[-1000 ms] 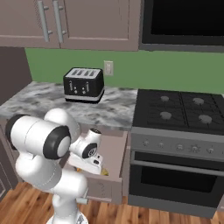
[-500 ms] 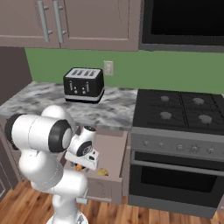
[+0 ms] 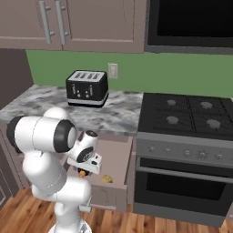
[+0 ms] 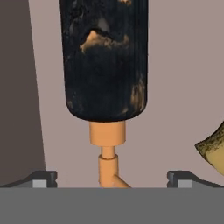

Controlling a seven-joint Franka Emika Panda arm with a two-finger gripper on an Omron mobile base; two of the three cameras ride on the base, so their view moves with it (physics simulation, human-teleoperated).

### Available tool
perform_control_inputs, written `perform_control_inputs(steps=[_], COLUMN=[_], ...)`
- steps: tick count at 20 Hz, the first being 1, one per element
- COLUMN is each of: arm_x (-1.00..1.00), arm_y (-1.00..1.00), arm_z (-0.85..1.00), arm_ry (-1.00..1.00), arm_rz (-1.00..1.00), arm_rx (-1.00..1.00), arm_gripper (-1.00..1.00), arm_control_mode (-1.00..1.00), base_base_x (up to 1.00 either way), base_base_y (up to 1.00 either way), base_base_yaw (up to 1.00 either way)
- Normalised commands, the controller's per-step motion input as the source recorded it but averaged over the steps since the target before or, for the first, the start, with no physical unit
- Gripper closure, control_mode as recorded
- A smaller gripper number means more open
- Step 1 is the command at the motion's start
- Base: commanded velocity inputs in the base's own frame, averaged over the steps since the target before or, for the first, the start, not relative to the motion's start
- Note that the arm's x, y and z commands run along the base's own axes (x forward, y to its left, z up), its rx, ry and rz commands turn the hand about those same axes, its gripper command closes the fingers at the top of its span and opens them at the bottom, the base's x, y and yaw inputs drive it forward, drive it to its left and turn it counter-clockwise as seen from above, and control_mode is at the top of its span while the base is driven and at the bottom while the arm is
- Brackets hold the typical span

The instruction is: Restock the sink supplies by placing the sponge and soap dispenser on the counter and next to the sink. Make sure the soap dispenser is upright.

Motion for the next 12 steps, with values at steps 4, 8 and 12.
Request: perform_control_inputs(steps=[4,8,12], arm_x=[0.03,0.00,0.03], arm_y=[0.03,0.00,0.00], arm_z=[-0.16,-0.18,-0.14], arm_ry=[-0.04,-0.02,-0.02], arm_rz=[0.00,0.00,0.00], arm_rx=[0.00,0.00,0.00], arm_gripper=[-1.00,-1.00,-1.00], arm_control_mode=[-1.00,-1.00,-1.00], base_base_x=[0.00,0.00,0.00], base_base_y=[0.00,0.00,0.00], base_base_yaw=[0.00,0.00,0.00])
